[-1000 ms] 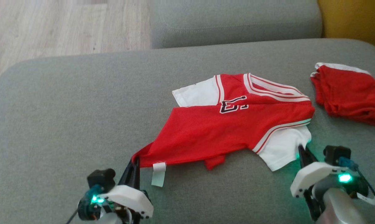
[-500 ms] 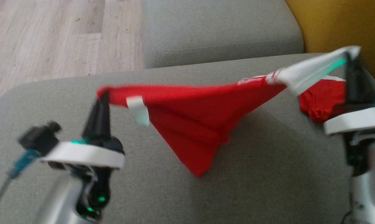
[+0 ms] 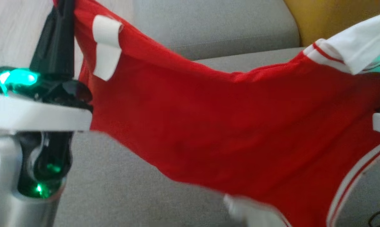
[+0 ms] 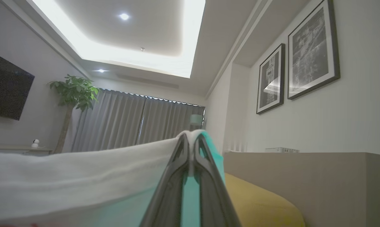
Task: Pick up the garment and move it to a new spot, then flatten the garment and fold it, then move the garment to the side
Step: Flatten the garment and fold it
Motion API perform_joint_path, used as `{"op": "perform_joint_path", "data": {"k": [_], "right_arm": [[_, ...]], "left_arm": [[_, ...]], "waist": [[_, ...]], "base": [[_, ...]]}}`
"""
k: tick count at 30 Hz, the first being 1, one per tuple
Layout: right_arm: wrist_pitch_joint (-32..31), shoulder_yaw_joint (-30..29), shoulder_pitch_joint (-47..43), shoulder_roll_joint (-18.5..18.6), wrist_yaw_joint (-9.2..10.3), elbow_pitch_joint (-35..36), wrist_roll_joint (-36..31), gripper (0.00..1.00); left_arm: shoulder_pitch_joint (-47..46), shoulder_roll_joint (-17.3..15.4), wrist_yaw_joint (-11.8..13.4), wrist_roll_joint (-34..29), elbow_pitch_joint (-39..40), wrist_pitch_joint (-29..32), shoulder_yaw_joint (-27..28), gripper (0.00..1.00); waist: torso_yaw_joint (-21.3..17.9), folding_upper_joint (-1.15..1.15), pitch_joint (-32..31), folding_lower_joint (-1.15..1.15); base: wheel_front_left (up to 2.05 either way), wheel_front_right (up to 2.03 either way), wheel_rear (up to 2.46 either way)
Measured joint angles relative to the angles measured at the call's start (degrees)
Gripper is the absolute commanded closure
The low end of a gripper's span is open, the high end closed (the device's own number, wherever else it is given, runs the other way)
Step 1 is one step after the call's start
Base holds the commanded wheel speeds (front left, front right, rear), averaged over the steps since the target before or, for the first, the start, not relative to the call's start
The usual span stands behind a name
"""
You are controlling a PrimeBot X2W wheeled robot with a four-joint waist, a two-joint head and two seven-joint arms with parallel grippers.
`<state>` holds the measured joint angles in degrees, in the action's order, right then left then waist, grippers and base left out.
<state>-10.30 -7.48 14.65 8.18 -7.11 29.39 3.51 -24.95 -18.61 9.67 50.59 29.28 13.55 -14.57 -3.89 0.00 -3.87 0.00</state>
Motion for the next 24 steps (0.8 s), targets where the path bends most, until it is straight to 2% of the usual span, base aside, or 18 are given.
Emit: {"op": "perform_joint_path", "data": {"k": [5, 10, 17, 20, 21, 24], "right_arm": [[-1.8, 2.4, 1.0, 0.0, 0.0, -1.3, 2.6, 1.0], [-2.3, 5.1, 8.2, 0.8, 0.0, -8.4, 5.1, 1.0], [2.8, 10.6, 31.9, 1.2, 0.0, -27.9, 5.2, 1.0], [7.2, 11.4, 43.4, -0.7, 0.0, -38.3, 3.0, 1.0], [10.1, 11.7, 49.3, -2.3, 0.0, -44.6, 1.4, 1.0], [13.8, 12.1, 54.4, -3.8, 0.0, -52.6, -0.8, 1.0]], "left_arm": [[-2.7, -1.1, 0.5, -0.3, -4.3, 2.6, -0.1, 1.0], [-6.3, -2.1, 0.4, -0.5, -13.0, 3.5, 0.0, 1.0], [-26.2, -3.5, -3.5, -6.4, -34.0, 1.4, -0.2, 1.0], [-36.4, -4.1, -4.6, -10.8, -44.6, -3.5, -0.1, 1.0], [-41.7, -4.1, -5.3, -12.7, -50.8, -7.9, 0.2, 1.0], [-46.7, -4.2, -6.6, -16.1, -58.5, -13.4, -0.3, 1.0]], "waist": [[-0.2, 0.0, 2.6, 0.0], [-0.3, 0.0, 7.5, 0.01], [-1.1, 0.0, 16.8, 0.03], [-2.1, 0.0, 20.4, 0.04], [-3.0, 0.0, 22.1, 0.04], [-4.7, 0.0, 23.8, 0.01]], "base": [[0.0, 0.0, 0.0], [0.0, 0.0, 0.0], [0.0, 0.0, 0.0], [0.0, 0.0, 0.0], [0.0, 0.0, 0.0], [0.0, 0.0, 0.0]]}}
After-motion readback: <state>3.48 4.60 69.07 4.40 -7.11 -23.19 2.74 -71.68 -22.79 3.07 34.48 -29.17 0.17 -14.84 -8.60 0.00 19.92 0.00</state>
